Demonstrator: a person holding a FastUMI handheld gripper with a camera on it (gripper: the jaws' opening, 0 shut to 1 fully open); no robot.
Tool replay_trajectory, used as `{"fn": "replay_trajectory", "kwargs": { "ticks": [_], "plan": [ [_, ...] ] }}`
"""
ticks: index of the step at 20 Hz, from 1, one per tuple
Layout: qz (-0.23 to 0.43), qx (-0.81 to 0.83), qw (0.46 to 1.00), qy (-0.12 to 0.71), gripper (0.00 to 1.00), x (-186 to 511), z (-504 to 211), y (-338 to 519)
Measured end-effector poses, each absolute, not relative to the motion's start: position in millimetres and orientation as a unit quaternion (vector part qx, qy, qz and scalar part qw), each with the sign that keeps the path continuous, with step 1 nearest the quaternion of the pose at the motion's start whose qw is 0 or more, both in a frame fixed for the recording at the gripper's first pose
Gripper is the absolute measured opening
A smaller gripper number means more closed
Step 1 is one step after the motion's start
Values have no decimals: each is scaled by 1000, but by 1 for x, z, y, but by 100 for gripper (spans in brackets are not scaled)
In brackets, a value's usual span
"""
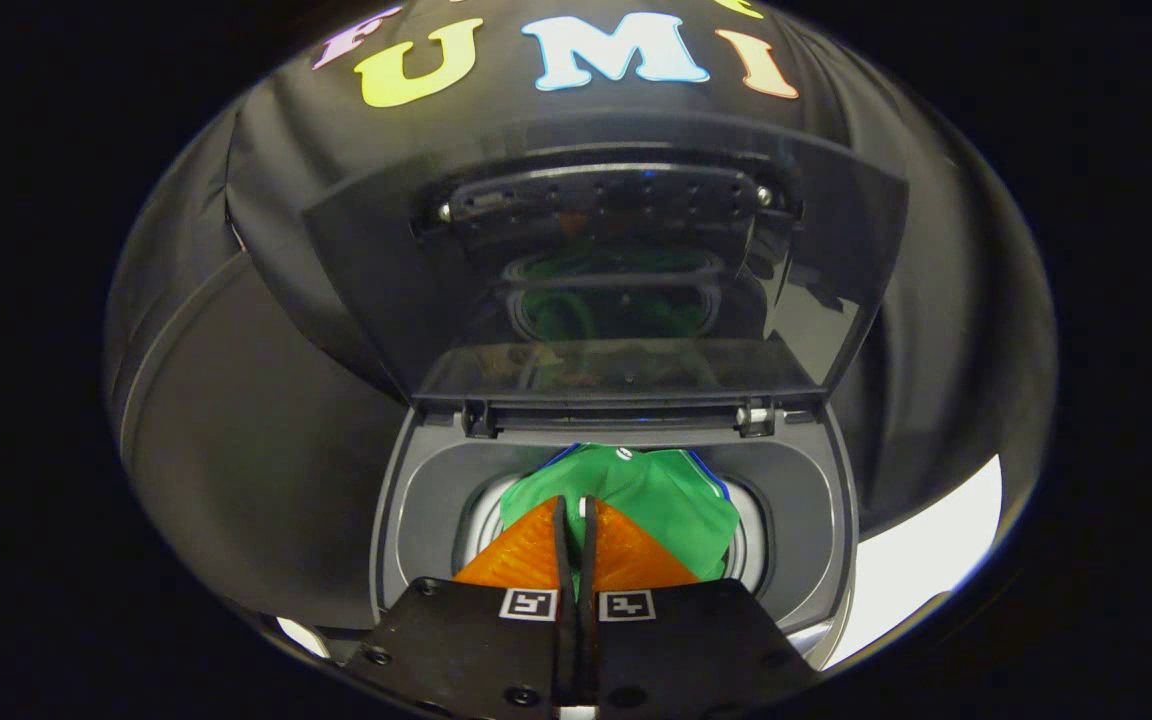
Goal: Put the clothes into the washing machine and then close the washing machine lid.
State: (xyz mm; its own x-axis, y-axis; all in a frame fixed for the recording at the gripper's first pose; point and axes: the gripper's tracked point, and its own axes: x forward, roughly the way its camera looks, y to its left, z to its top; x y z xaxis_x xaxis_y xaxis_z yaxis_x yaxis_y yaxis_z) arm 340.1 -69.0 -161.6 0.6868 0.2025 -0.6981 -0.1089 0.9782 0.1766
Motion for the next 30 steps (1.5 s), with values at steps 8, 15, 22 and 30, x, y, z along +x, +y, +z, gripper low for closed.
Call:
{"fn": "replay_trajectory", "kwargs": {
  "ticks": [8,15,22,30],
  "plan": [
    [64,56,906,414,2,339,-197,-54],
    [38,92,899,426,49,338,-211,-47],
    [22,76,900,428,98,336,-211,-62],
    [53,67,913,399,98,336,-185,-76]
  ]
}}
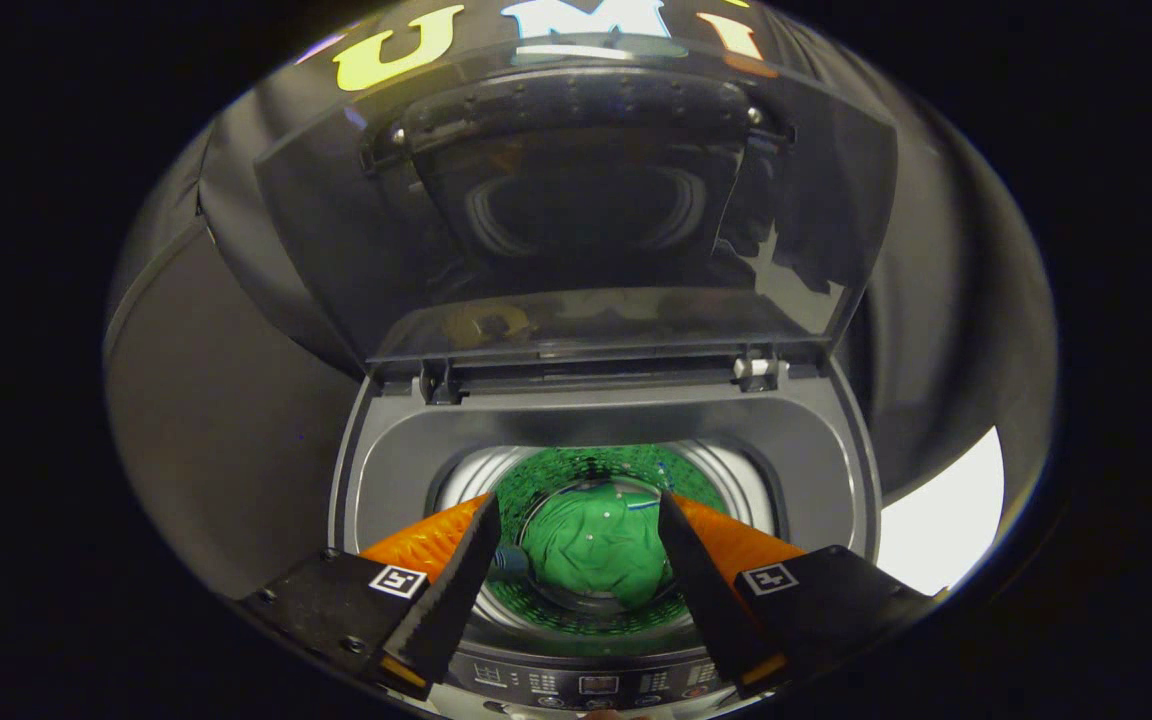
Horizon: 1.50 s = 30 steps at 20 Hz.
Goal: Put the clothes into the washing machine and then close the washing machine lid.
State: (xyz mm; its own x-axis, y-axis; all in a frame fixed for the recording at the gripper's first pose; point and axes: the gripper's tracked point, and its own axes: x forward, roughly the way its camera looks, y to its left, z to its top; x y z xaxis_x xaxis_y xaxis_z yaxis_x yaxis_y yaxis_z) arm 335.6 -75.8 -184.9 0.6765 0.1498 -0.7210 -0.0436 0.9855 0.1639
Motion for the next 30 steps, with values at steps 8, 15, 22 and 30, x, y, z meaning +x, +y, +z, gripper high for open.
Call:
{"fn": "replay_trajectory", "kwargs": {
  "ticks": [8,15,22,30],
  "plan": [
    [70,70,929,358,98,339,-109,-103],
    [80,73,946,305,98,356,-23,-116],
    [83,89,958,258,98,406,54,-115],
    [79,93,950,287,98,472,56,-94]
  ]
}}
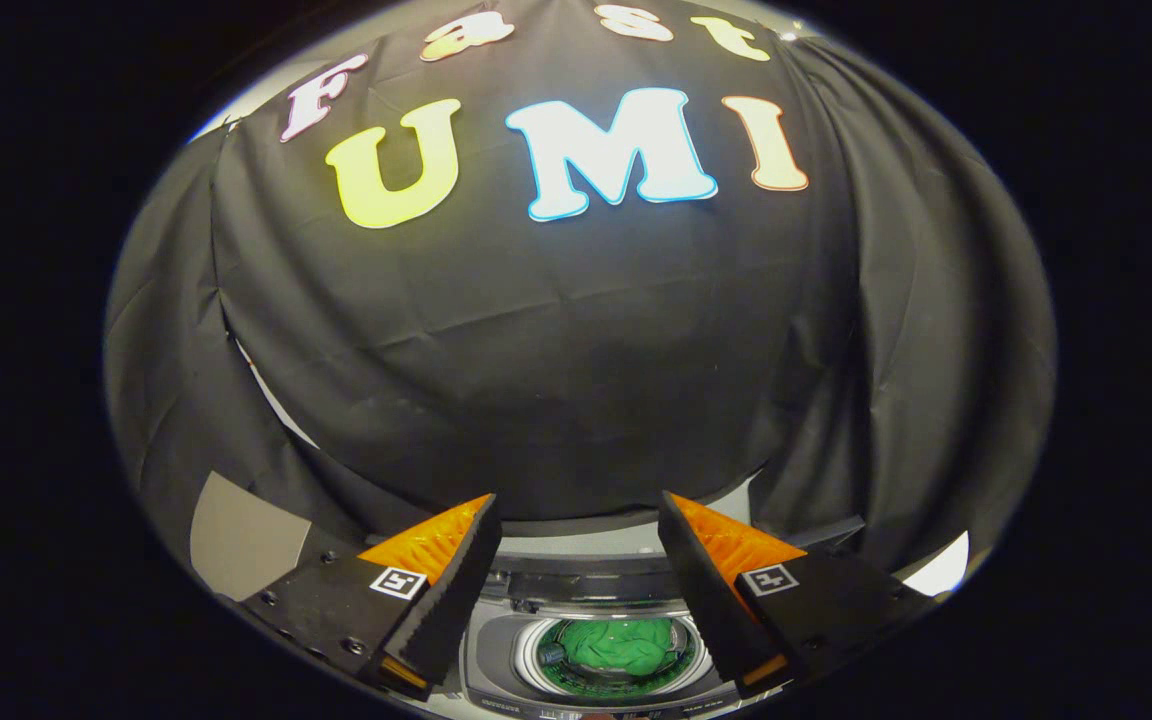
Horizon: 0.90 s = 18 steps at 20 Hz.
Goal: Put the clothes into the washing machine and then close the washing machine lid.
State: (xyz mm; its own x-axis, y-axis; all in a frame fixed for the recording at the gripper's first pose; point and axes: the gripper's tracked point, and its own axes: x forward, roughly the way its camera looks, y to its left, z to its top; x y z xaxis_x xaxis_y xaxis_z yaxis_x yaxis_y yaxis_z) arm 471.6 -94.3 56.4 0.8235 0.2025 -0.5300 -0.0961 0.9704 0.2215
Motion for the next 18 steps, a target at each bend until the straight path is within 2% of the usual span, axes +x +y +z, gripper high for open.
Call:
{"fn": "replay_trajectory", "kwargs": {
  "ticks": [10,18],
  "plan": [
    [73,83,936,333,99,489,8,-91],
    [85,60,961,258,97,485,9,-93]
  ]
}}
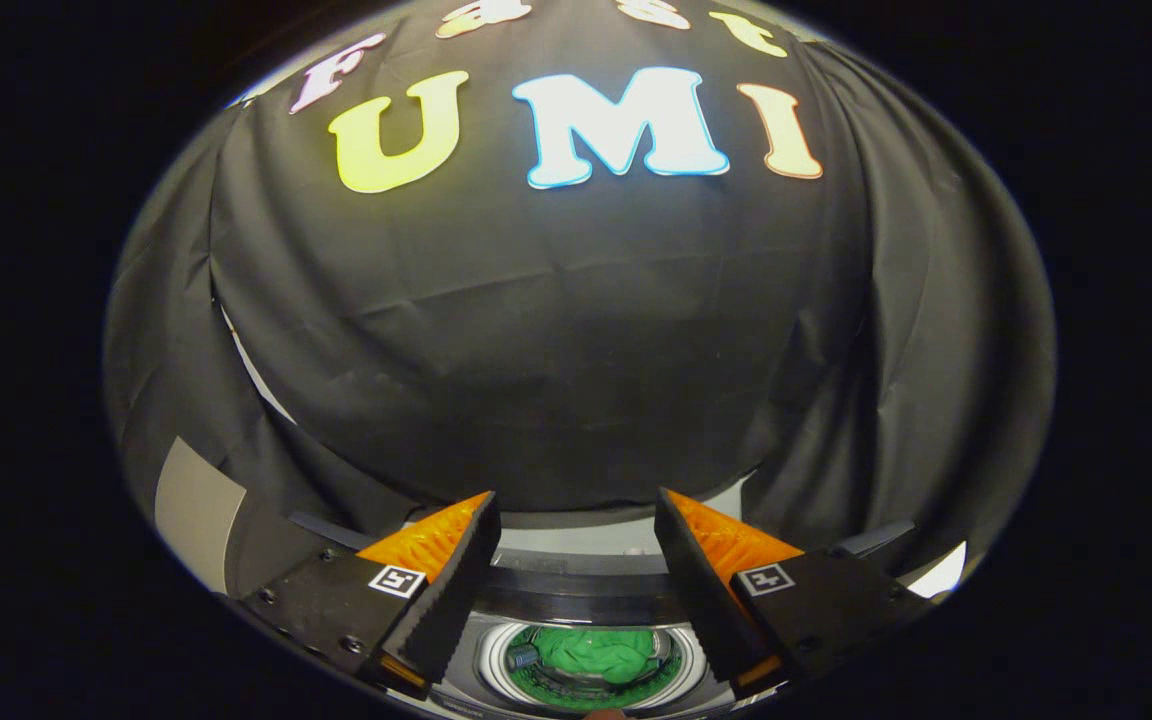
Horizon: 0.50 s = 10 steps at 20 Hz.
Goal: Put the clothes into the washing machine and then close the washing machine lid.
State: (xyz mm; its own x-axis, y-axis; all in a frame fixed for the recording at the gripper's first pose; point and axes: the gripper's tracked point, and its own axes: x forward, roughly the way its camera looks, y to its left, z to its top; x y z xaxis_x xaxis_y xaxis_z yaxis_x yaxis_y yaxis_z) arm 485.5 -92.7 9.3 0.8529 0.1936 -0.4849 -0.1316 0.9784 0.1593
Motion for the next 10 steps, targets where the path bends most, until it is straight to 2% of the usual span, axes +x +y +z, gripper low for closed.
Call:
{"fn": "replay_trajectory", "kwargs": {
  "ticks": [5,10],
  "plan": [
    [96,56,988,109,97,463,21,-93],
    [100,56,990,86,97,447,14,-93]
  ]
}}
